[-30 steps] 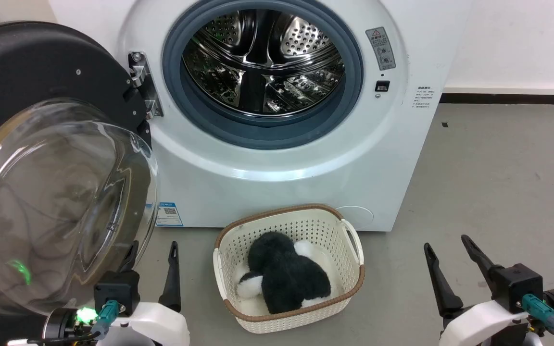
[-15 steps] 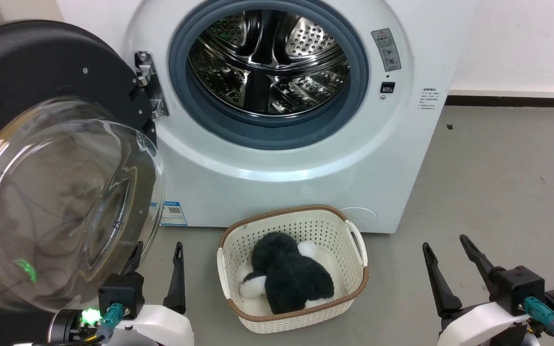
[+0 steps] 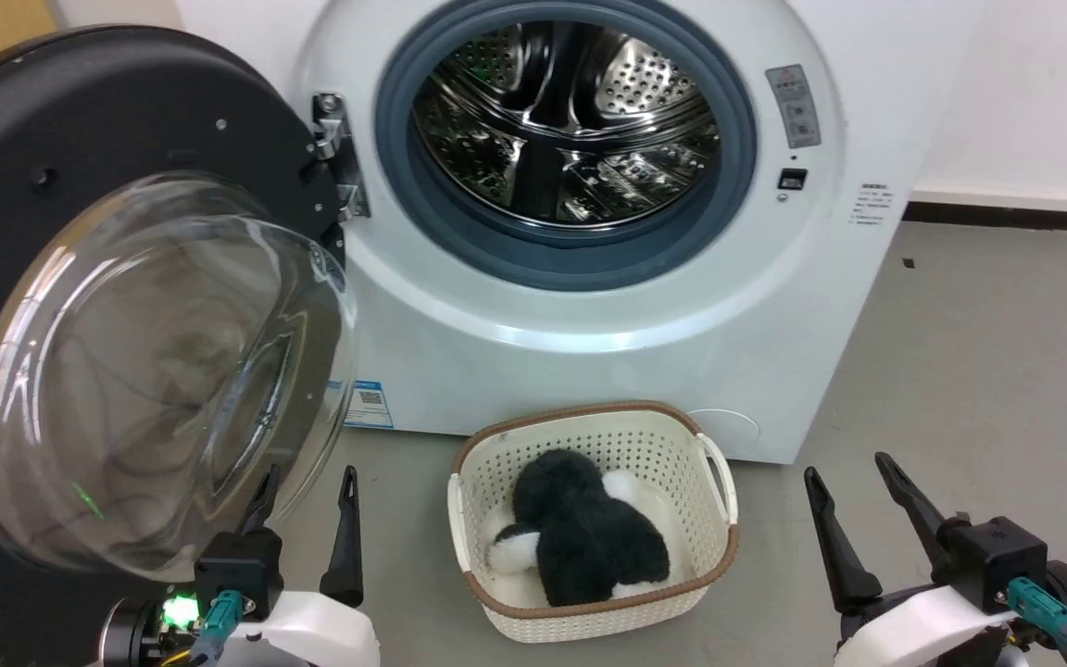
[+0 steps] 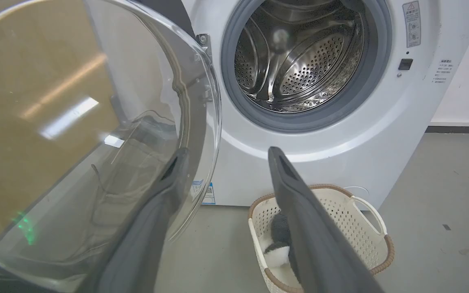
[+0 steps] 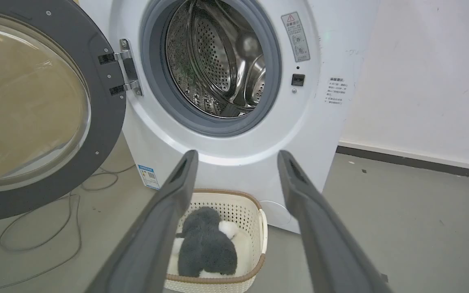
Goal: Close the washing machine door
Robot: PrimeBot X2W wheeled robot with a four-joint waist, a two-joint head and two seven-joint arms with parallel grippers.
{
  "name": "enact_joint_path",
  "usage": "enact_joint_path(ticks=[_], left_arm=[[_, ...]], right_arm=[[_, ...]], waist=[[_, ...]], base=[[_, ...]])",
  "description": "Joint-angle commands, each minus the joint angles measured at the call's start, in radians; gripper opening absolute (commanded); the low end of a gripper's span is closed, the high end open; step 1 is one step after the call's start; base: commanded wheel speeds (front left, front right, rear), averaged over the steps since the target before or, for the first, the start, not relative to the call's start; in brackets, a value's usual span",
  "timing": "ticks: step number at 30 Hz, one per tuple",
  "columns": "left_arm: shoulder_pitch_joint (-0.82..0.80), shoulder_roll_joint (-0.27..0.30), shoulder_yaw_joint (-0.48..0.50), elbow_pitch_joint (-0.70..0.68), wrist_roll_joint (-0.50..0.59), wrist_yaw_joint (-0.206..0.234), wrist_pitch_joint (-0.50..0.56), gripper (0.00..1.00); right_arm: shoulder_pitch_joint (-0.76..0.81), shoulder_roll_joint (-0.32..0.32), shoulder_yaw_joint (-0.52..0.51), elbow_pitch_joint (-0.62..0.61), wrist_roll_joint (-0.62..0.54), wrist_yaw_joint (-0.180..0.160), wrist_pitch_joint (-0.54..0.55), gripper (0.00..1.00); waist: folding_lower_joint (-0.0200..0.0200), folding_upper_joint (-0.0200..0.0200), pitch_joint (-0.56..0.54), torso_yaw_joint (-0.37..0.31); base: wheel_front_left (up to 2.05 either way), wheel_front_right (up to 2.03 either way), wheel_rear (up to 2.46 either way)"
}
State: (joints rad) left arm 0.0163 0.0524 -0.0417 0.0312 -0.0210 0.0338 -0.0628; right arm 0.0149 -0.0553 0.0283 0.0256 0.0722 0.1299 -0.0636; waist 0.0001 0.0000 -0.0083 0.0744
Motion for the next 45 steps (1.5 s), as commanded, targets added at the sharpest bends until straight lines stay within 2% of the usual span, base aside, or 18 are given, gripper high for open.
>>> enact_joint_path(ticks=[1, 26, 45], left_arm=[[0.004, 0.005, -0.003, 0.003, -0.008, 0.008, -0.011, 1.00], [0.019, 0.025, -0.027, 0.011, -0.035, 0.042, -0.063, 1.00], [0.055, 0.026, -0.026, -0.028, -0.053, 0.090, -0.101, 1.00]], right_arm=[[0.003, 0.001, 0.005, 0.004, 0.011, 0.000, -0.010, 1.00], [0.013, -0.002, 0.036, 0.024, 0.067, 0.000, -0.062, 1.00], [-0.039, -0.027, 0.113, 0.062, 0.124, 0.000, -0.100, 1.00]], waist=[[-0.0001, 0.0000, -0.001, 0.012], [-0.0001, 0.0000, -0.014, 0.163], [-0.0001, 0.0000, 0.002, 0.251]], base=[[0.00, 0.00, 0.00], [0.00, 0.00, 0.00], [0.00, 0.00, 0.00]])
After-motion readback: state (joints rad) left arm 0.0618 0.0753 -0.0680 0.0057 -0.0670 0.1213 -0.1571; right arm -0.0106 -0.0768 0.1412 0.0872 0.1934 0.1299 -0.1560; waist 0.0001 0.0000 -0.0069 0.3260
